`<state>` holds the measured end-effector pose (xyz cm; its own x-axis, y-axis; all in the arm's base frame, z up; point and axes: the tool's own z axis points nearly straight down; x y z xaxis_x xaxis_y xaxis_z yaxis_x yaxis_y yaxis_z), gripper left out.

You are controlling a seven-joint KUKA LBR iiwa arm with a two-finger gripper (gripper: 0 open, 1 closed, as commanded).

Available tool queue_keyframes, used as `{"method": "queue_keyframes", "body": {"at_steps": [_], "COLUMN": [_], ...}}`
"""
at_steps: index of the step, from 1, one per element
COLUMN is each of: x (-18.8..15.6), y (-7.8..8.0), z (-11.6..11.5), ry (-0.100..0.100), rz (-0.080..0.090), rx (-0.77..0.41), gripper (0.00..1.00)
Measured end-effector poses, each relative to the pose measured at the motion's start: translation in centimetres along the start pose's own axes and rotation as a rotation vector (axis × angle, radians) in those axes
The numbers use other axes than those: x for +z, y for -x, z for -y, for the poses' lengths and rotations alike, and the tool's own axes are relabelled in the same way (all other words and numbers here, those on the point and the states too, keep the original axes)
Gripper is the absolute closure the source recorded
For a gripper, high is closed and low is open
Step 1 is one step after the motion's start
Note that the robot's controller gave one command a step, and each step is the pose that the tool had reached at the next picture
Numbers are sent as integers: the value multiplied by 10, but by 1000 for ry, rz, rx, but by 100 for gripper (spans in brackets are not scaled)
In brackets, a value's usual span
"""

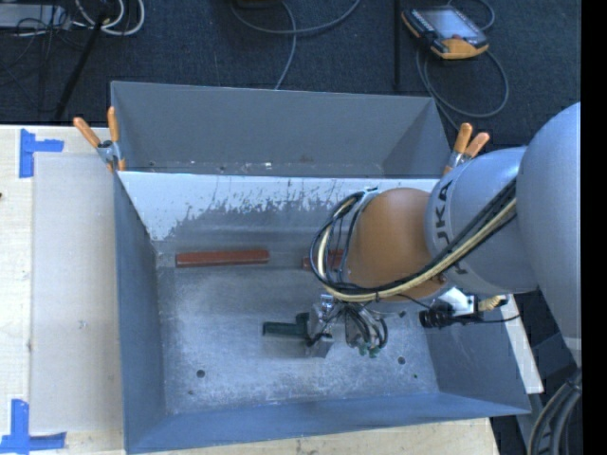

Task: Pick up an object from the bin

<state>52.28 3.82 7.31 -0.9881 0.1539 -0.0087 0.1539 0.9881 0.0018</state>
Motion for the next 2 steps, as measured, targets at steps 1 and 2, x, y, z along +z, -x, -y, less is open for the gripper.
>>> {"method": "queue_keyframes", "body": {"at_steps": [1,2], "x": [3,3], "y": [-3,-3], "z": [0,0], "ry": [-1,-1], "rz": [-9,-9], "rx": [0,2], "gripper": [0,100]}}
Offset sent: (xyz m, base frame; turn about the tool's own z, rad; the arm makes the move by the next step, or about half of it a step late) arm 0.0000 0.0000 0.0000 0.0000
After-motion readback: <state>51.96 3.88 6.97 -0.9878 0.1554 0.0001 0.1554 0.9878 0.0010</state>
